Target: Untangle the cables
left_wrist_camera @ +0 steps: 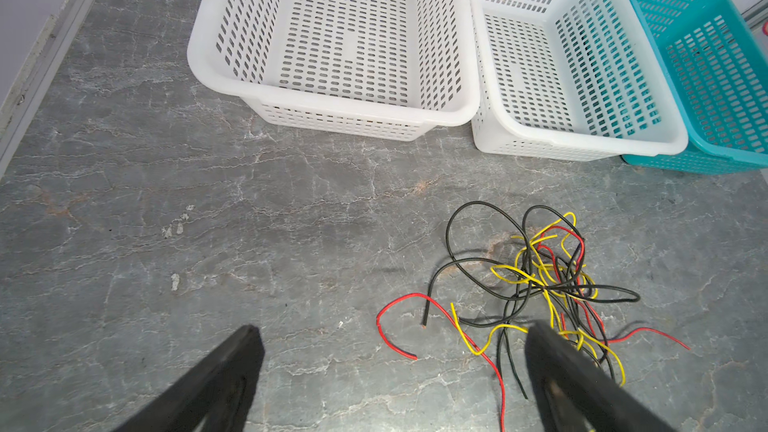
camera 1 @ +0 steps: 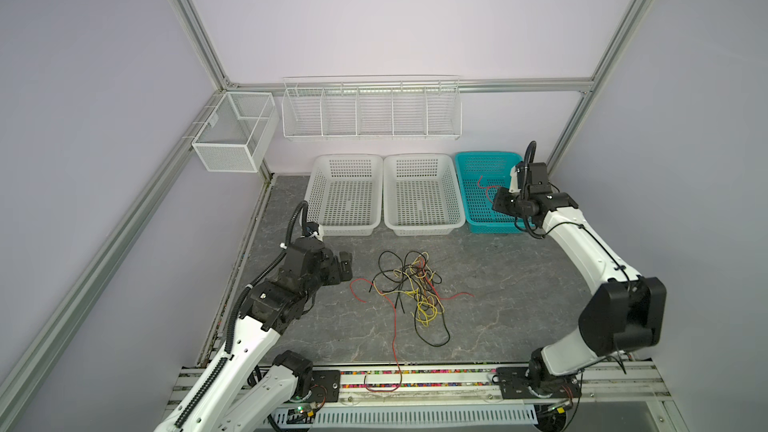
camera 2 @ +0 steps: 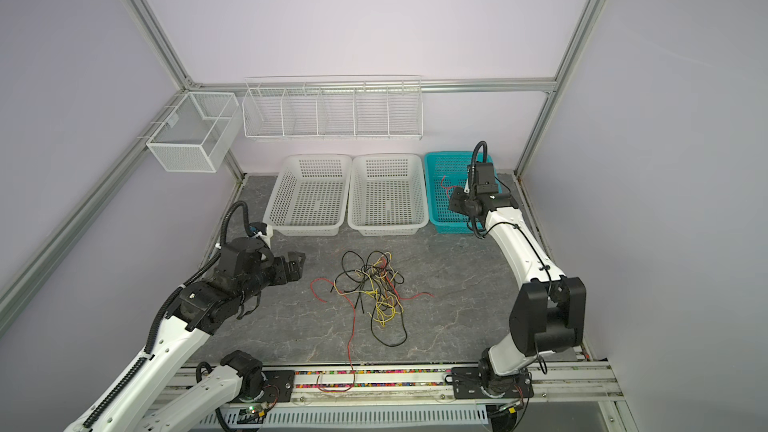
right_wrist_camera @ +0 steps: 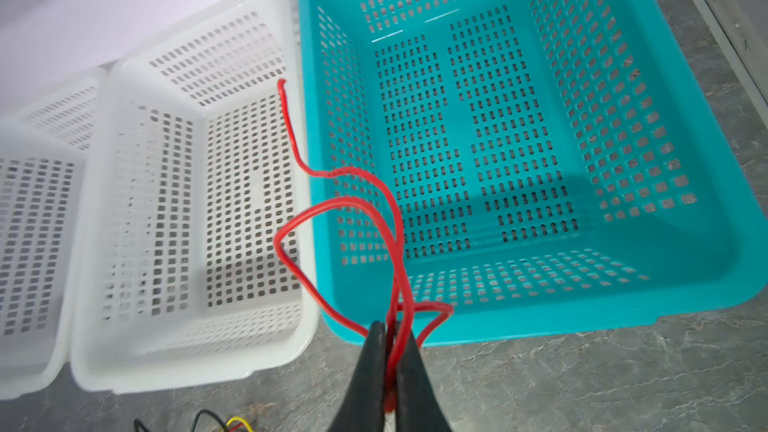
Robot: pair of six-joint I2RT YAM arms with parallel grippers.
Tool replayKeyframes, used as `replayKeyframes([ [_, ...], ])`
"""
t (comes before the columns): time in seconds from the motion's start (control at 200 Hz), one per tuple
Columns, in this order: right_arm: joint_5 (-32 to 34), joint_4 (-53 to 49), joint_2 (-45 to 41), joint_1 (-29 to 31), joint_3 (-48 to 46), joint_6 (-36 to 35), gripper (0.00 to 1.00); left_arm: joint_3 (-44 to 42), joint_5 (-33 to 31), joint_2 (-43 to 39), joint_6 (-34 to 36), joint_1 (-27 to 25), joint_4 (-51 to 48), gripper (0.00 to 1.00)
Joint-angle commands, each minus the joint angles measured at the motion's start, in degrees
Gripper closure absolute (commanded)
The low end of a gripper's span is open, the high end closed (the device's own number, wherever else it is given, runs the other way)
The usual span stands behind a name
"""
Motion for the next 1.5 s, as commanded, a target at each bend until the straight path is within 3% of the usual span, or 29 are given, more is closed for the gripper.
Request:
replayKeyframes([
  [0.0, 1.6, -1.43, 2.86, -0.74, 3.01, 0.24, 0.87, -0.74, 0.71, 0.06, 1.29, 0.32, -0.23, 0.01],
  [0.105, 3.03, -2.85, 4.7, -1.01, 4.83, -0.06, 0.75, -0.81, 0.91, 0.14, 1.37, 0.31, -0.15, 0.01],
  [0.19, 2.16, -3.96, 4.01, -1.01, 5.17, -0.46, 0.56, -0.81, 1.17, 0.3, 1.38, 0.33, -0.15, 0.01],
  [0.26, -0.21, -3.57, 1.52, -0.45, 3.62, -0.42, 0.44, -0.81, 1.44, 0.46, 1.38, 0.33, -0.06, 0.01],
  [0.345, -5.32, -2.26, -2.98, 2.39, 0.31, -1.39, 0.37, -0.73, 1.62, 0.58, 1.38, 0.32, -0.06, 0.01],
  [0.545, -8.18, 0.14, -13.5, 19.05, -9.92, -5.77, 0.35, -0.59, 0.35, -0.06, 0.86, 0.3, -0.56, 0.01],
  [0.825, -5.65, 6.97, -20.76, 41.01, -23.51, 2.93, 0.35, -0.51, -0.25, -0.65, 0.84, 0.32, -0.67, 0.01],
  [1.135, 3.87, 9.97, -10.87, 62.18, -26.36, 13.74, 0.31, -0.63, 0.2, -1.0, 0.85, 0.31, -0.5, 0.01],
  [1.495, 1.79, 11.81, 5.9, 69.34, -21.98, 19.48, 0.31, -0.75, 0.2, -1.6, 0.85, 0.33, -0.5, 0.01],
])
